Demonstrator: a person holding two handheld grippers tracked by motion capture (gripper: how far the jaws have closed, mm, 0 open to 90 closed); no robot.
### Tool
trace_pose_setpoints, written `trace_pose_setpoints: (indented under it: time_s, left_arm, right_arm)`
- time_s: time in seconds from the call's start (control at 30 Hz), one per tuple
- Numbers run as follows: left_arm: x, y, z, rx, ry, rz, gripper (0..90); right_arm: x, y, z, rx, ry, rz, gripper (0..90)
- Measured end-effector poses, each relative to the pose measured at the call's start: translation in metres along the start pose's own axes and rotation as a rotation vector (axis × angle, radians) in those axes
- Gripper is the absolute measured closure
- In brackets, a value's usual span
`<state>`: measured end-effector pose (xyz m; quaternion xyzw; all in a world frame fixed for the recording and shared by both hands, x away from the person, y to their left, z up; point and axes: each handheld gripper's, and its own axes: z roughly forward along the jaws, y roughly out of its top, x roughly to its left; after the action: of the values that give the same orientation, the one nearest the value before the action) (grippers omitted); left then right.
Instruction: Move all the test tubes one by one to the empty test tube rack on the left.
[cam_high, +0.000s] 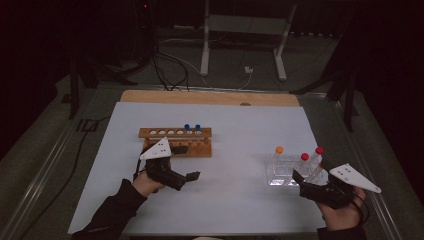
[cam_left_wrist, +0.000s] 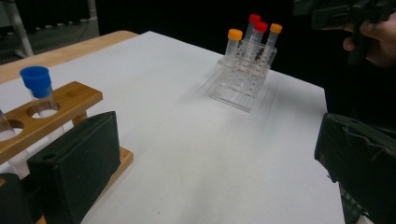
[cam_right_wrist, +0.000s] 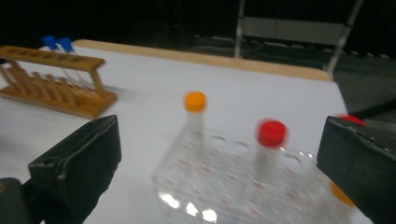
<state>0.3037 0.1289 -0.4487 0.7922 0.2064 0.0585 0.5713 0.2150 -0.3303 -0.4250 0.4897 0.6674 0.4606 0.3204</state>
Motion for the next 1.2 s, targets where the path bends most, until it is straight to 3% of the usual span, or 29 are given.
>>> trace_pose_setpoints:
  time_s: [0.1, 0.23, 0.5, 0.77, 1.07, 1.2]
  left_arm:
    - [0.000, -0.001, 0.001, 0.002, -0.005, 0.003, 1.2]
    - [-0.001, -0.001, 0.002, 0.007, -0.009, 0.008, 1.2]
    - [-0.002, -0.002, 0.004, 0.017, -0.020, 0.017, 1.2]
    - [-0.001, -0.002, 0.003, 0.005, -0.022, 0.019, 1.2]
    - [0.000, -0.003, 0.002, 0.008, -0.020, 0.015, 1.2]
    - [0.001, -0.003, 0.002, 0.008, -0.024, 0.009, 1.2]
  right_arm:
    - [-0.008, -0.006, -0.002, 0.016, -0.050, 0.015, 0.0]
    - [-0.019, -0.015, 0.001, 0.053, -0.132, -0.011, 0.4]
    - [-0.034, -0.027, 0.008, 0.144, -0.211, 0.041, 22.5]
    - [-0.042, -0.031, 0.015, 0.181, -0.234, 0.075, 47.4]
    - [-0.046, -0.033, 0.023, 0.205, -0.214, 0.093, 66.9]
    - [-0.047, -0.033, 0.025, 0.214, -0.212, 0.087, 71.5]
